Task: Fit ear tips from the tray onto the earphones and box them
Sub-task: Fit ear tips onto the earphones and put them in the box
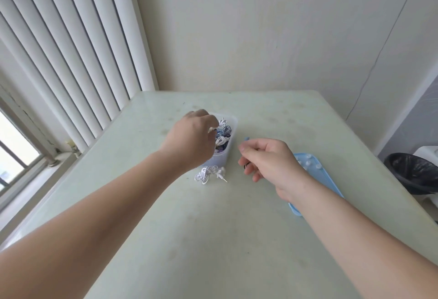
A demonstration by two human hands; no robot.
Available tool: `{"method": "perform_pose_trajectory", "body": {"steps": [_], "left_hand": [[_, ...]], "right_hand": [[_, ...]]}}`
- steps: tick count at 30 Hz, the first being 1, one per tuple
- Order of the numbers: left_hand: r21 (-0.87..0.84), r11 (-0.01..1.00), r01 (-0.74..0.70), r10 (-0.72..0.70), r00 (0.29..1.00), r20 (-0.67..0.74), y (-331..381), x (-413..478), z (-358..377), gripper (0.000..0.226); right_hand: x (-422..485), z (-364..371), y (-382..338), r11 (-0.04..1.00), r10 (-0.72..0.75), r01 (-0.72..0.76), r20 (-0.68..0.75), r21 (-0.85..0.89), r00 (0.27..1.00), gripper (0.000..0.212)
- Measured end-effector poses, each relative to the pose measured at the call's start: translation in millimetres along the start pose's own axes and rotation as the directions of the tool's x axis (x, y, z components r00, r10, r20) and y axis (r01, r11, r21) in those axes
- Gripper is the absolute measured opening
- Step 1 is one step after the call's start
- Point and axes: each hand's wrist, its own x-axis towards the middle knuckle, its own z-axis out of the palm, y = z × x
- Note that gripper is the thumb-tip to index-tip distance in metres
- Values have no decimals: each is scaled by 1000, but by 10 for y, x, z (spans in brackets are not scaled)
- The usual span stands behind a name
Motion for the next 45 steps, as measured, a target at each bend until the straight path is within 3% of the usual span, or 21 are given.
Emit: {"method": "perform_pose_trajectory", "body": {"steps": [1,3,6,10,14,18,21,24,25,28,32,34,39,45], "left_hand": [[-19,996,-85,85,996,-13,42,-110,-44,17],[18,980,-200,197,973,118,95,-322,-51,16],[232,950,-211,122,929,349,61,-507,160,22],[324,918,-229,136,948,287,-21,-617,414,37],[406,880,-248,168,960,223,49,-609,451,39],[315,933,-174,107,970,216,24,-651,533,39],[170,980,-103,73,982,173,95,-681,499,26],[-169,980,105,-68,975,213,433,-639,319,18],[-332,917,220,-131,954,269,574,-616,257,17],[-685,565,460,-196,881,430,947,-582,128,8],[-818,205,538,-175,842,510,1109,-551,150,12],[-817,90,569,-151,819,553,1100,-534,206,18],[-832,45,553,-105,831,547,1081,-508,433,20],[-870,49,490,-187,860,474,1101,-447,711,15]], "right_hand": [[-16,-14,10,1000,5,-5,-3,-1,1000,12],[-54,-26,48,1000,25,-25,-1,8,1000,13],[-153,-75,62,999,47,-47,17,18,999,13],[-286,-205,78,997,76,-77,43,16,996,14],[-419,-400,76,996,92,-91,50,-11,995,14],[-521,-561,95,994,106,-104,46,-35,993,16],[-573,-604,135,993,114,-113,49,-29,992,15],[-607,-610,162,996,91,-90,53,-22,994,8],[-613,-603,167,996,84,-82,58,-34,995,10],[-590,-603,196,998,55,-51,109,-39,993,39],[-559,-702,216,980,-40,2,185,200,982,24],[-543,-769,240,970,-55,7,191,244,980,17],[-408,-850,353,967,-55,25,110,254,992,10],[-324,-880,492,964,-74,49,86,261,994,14]]}}
